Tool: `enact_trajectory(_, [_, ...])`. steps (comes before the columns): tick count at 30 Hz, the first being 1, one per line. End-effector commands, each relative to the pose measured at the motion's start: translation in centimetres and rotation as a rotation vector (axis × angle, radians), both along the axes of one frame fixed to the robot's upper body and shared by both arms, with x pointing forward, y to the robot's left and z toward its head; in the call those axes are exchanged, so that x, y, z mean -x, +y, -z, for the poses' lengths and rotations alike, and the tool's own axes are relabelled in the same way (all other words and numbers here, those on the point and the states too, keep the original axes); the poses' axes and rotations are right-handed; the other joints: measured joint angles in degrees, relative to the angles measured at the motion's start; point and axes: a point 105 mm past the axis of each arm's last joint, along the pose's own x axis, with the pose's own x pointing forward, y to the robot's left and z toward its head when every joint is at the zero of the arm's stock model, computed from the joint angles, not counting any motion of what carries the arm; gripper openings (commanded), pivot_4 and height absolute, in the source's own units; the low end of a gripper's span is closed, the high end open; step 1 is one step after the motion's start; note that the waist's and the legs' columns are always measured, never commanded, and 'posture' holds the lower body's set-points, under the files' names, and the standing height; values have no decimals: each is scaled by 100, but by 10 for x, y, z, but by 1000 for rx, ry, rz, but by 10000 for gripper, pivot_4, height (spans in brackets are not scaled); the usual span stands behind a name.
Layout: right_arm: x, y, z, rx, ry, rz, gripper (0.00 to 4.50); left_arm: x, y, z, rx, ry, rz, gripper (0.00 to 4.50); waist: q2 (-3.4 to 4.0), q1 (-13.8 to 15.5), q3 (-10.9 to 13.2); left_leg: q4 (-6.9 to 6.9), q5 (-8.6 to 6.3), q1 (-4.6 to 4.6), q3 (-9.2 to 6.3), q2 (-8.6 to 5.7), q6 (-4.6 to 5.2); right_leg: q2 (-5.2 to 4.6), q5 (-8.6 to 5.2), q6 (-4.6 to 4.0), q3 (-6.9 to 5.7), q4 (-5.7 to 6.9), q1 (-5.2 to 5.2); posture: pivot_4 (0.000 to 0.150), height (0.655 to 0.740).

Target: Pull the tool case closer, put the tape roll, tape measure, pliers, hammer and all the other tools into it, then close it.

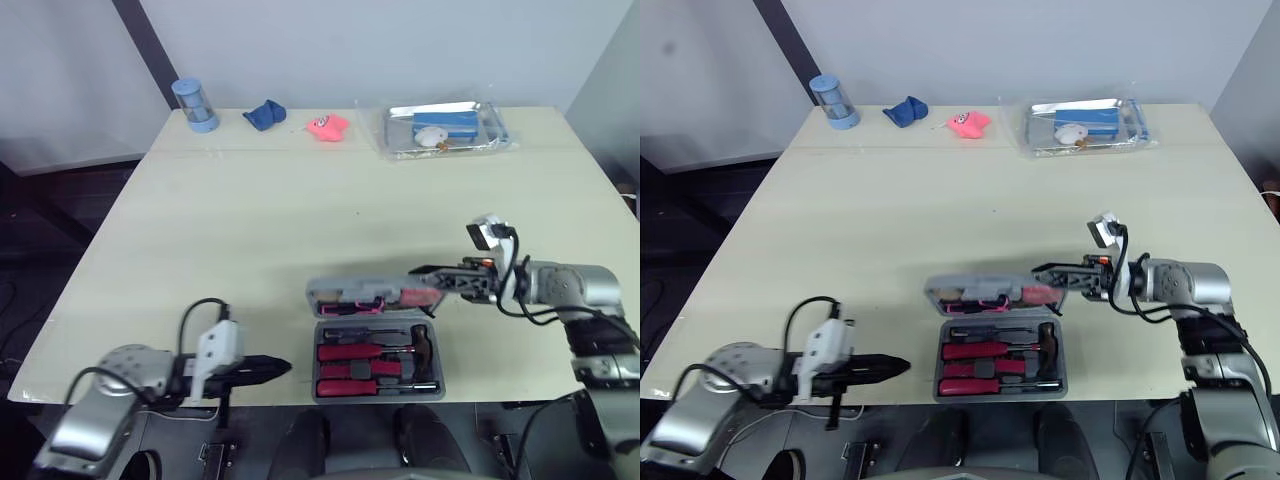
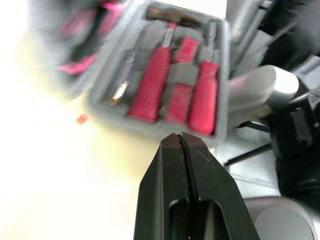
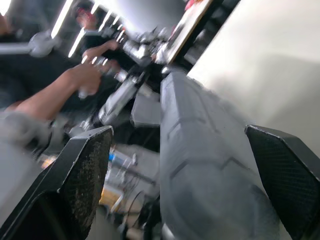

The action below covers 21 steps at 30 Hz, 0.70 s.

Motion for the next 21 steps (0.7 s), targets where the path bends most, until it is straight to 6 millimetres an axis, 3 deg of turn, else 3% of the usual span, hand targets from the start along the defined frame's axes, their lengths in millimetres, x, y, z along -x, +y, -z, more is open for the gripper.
enact_trajectory(1, [24,-5,-2,68,-87,-19,44445,-4,24,-19,63,-37,-103,0,-2,35,1,0,0,-2,-1,0,0,0,0,0,-1,-1,0,1500,7400])
enact_trajectory(3, [32,-13,4,126,-138,28,44445,-8,35,-22,85,-38,-169,0,-3,55,1,1,0,-2,1,0,0,0,0,1,-1,-3,0,1500,7400])
enact_trajectory(6, [32,-27,12,213,-267,155,45000,-11,46,-26,121,-36,-237,8358,-6,94,2,1,0,-2,3,0,0,0,-1,2,-1,-3,0,1500,7400])
enact_trajectory(7, [30,-36,15,256,-347,222,45000,-13,50,-27,127,-44,-260,13155,-6,93,2,1,0,0,6,0,0,0,-1,2,2,-2,0,1500,7400])
enact_trajectory(8, [30,-47,19,304,-395,284,45000,-14,53,-28,127,-52,-278,14462,-7,106,2,2,0,0,6,0,0,0,-1,2,2,-2,0,1500,7400])
enact_trajectory(9, [31,-56,22,347,-437,317,45000,-14,55,-29,123,-61,-288,21882,-12,112,0,1,0,-1,7,0,0,0,-1,2,2,-2,0,1500,7400])
enact_trajectory(11, [33,-74,25,397,-551,388,45000,-14,57,-29,117,-77,-296,27969,-15,122,0,1,0,-3,9,1,-1,-1,-1,2,2,-5,0,1500,7400])
enact_trajectory(12, [34,-88,25,429,-606,446,45000,-14,59,-29,116,-71,-313,34359,-18,119,0,1,0,-2,10,1,-1,-1,-1,2,3,-8,2,1500,7400])
enact_trajectory(14, [39,-108,28,485,-693,498,45000,-15,63,-26,90,-75,-346,42623,-19,110,0,1,0,1,11,1,-1,0,-1,2,4,-6,2,1500,7400])
enact_trajectory(15, [43,-116,30,506,-715,505,45000,-15,64,-25,82,-79,-353,44241,-19,107,0,0,0,6,17,3,-1,0,-1,2,9,-6,5,1500,7400])
enact_trajectory(21, [54,-136,37,532,-733,565,45000,-20,67,-24,54,-103,-385,44241,-20,93,0,-4,0,21,32,7,-1,3,-1,2,22,-3,11,1500,7400])
